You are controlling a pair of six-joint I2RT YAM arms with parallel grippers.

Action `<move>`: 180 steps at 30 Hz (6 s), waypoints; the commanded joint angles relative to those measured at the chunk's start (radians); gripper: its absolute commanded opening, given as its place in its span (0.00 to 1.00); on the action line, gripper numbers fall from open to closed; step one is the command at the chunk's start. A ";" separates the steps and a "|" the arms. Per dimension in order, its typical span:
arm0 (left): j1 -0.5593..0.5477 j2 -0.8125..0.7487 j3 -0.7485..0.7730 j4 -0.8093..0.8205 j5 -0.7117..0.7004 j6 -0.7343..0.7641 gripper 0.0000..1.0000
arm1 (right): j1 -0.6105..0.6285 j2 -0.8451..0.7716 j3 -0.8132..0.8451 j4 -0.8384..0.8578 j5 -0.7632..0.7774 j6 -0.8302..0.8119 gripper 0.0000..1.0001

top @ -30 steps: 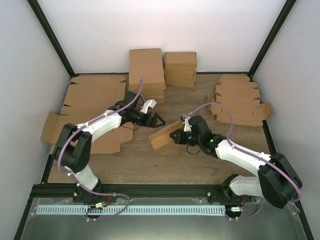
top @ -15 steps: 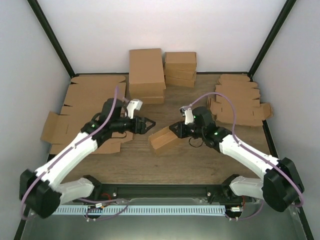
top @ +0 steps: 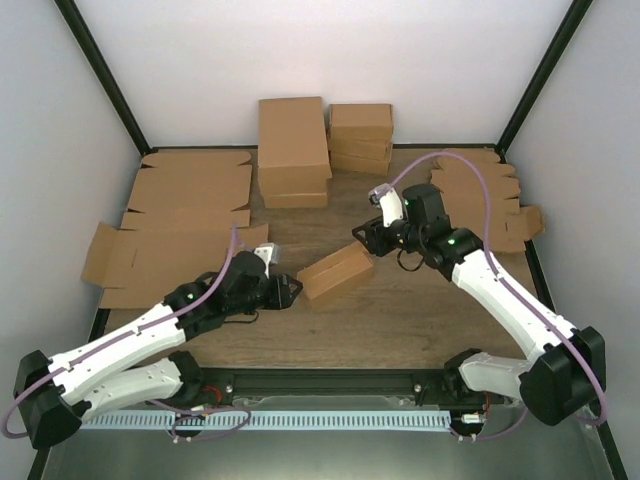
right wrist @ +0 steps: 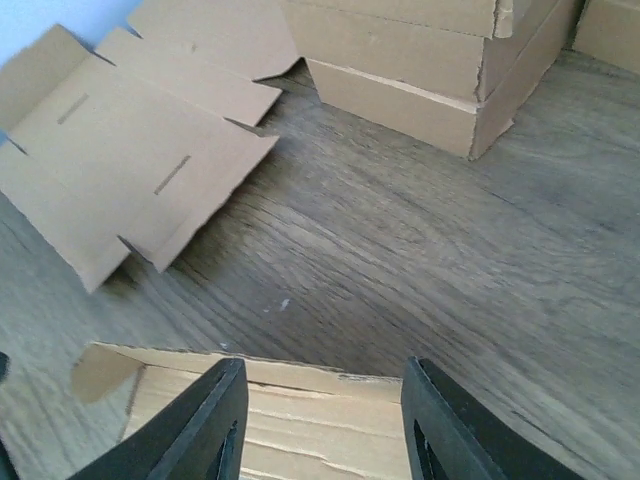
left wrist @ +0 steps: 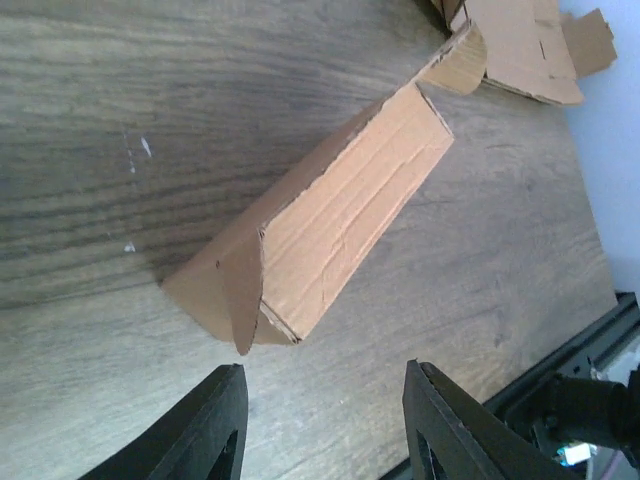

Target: Fold the paper box

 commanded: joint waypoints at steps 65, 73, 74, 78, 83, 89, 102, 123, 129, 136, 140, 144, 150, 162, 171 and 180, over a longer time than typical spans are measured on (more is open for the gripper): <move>-0.033 0.320 0.163 0.026 -0.204 -0.099 0.04 | 0.121 0.014 -0.163 -0.018 0.235 0.272 0.01; -0.032 0.310 0.136 0.020 -0.181 -0.087 0.04 | 0.148 0.010 -0.187 -0.011 0.292 0.257 0.01; -0.032 0.308 0.134 0.014 -0.181 -0.083 0.04 | 0.148 0.009 -0.190 -0.012 0.295 0.252 0.01; -0.033 0.295 0.121 0.003 -0.167 -0.079 0.04 | 0.148 0.016 -0.191 -0.021 0.300 0.232 0.01; -0.032 0.291 0.102 -0.007 -0.153 -0.073 0.04 | 0.148 0.022 -0.192 -0.030 0.310 0.188 0.01; -0.033 0.281 0.079 -0.003 -0.133 -0.076 0.04 | 0.147 0.016 -0.195 -0.033 0.323 0.167 0.01; -0.034 0.286 0.073 -0.014 -0.103 -0.070 0.04 | 0.148 0.011 -0.229 0.007 0.316 0.164 0.01; -0.034 0.242 0.053 -0.039 -0.090 -0.081 0.04 | 0.148 0.025 -0.213 0.008 0.264 0.120 0.07; -0.035 0.236 0.044 -0.036 -0.075 -0.079 0.04 | 0.174 0.015 -0.170 -0.087 0.269 0.181 0.08; -0.045 0.229 0.020 0.013 -0.049 -0.105 0.04 | 0.247 0.006 -0.169 -0.127 0.333 0.258 0.04; -0.048 0.228 0.020 0.032 -0.055 -0.117 0.04 | 0.248 -0.008 -0.153 -0.149 0.356 0.281 0.23; -0.050 0.229 0.020 0.024 -0.061 -0.114 0.04 | 0.247 -0.046 -0.158 -0.150 0.373 0.295 0.30; -0.059 0.228 -0.004 0.038 -0.062 -0.134 0.04 | 0.248 -0.073 -0.177 -0.145 0.368 0.312 0.37; -0.101 0.259 -0.022 0.068 -0.093 -0.168 0.04 | 0.246 -0.110 -0.256 -0.084 0.419 0.413 0.73; -0.100 0.255 0.022 0.018 -0.120 -0.143 0.04 | 0.121 -0.155 -0.320 0.001 0.269 0.336 0.83; -0.090 0.248 0.058 -0.001 -0.119 -0.118 0.04 | 0.102 -0.160 -0.395 0.087 0.059 0.391 0.70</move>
